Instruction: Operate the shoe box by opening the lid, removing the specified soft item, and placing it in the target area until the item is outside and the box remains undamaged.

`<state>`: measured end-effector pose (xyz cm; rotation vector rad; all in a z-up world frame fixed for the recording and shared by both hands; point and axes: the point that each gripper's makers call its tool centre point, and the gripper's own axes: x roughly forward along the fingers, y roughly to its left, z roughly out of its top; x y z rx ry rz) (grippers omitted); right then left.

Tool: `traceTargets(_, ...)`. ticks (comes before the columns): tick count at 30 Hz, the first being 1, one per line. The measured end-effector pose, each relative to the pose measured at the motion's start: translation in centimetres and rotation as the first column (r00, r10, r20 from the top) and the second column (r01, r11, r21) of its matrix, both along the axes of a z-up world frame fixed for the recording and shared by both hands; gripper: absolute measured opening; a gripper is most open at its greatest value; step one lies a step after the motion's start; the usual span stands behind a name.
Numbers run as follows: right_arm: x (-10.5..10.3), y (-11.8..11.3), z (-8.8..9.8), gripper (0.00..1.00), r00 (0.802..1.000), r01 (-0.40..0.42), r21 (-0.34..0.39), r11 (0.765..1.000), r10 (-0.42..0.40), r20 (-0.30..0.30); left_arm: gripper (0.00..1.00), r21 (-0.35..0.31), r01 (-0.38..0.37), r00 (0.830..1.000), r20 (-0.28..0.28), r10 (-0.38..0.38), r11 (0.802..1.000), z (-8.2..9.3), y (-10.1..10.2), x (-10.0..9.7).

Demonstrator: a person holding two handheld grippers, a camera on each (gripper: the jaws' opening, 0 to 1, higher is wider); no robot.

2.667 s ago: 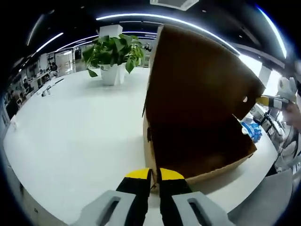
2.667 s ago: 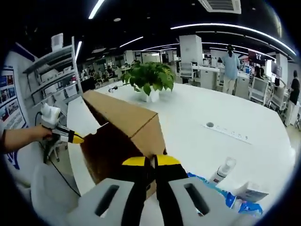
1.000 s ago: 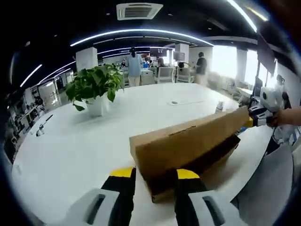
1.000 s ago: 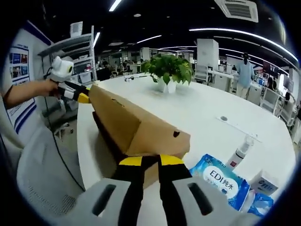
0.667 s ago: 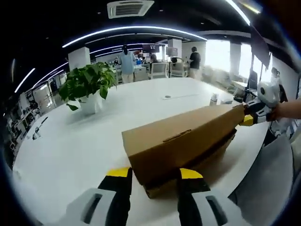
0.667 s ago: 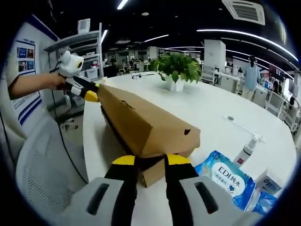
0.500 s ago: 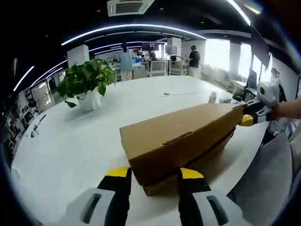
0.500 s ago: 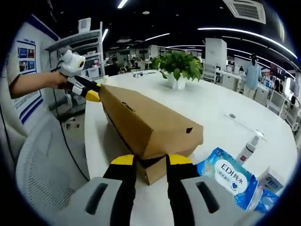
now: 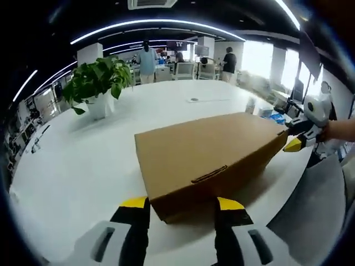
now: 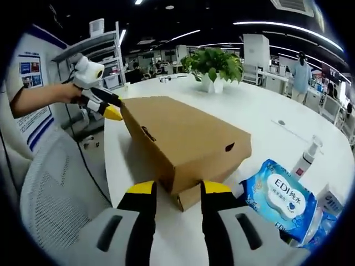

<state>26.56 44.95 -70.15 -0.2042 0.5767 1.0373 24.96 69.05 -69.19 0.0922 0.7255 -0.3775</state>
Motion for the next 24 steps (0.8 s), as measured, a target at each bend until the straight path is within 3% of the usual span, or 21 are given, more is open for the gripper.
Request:
traceTargets(10,0.0,0.2,-1.5,0.28,1.0,0.007,-0.056,0.998,-0.006,0.021,0.46,-0.008,-0.018,1.0,-0.025,0.017,1.0,-1.2,0.0,-0.1)
traceTargets(19,0.0,0.3,-2.3,0.28,0.999,0.021,-0.036,0.999,-0.022,-0.043,0.46,0.001,-0.029,0.998,-0.047,0.029,1.0,-2.2,-0.1,0.0)
traceTargets(24,0.0,0.3,-2.7,0.28,0.999,0.021,-0.052,0.998,-0.022,-0.034,0.46,0.011,-0.036,0.998,-0.055,0.037,0.999,-2.7,-0.1,0.0)
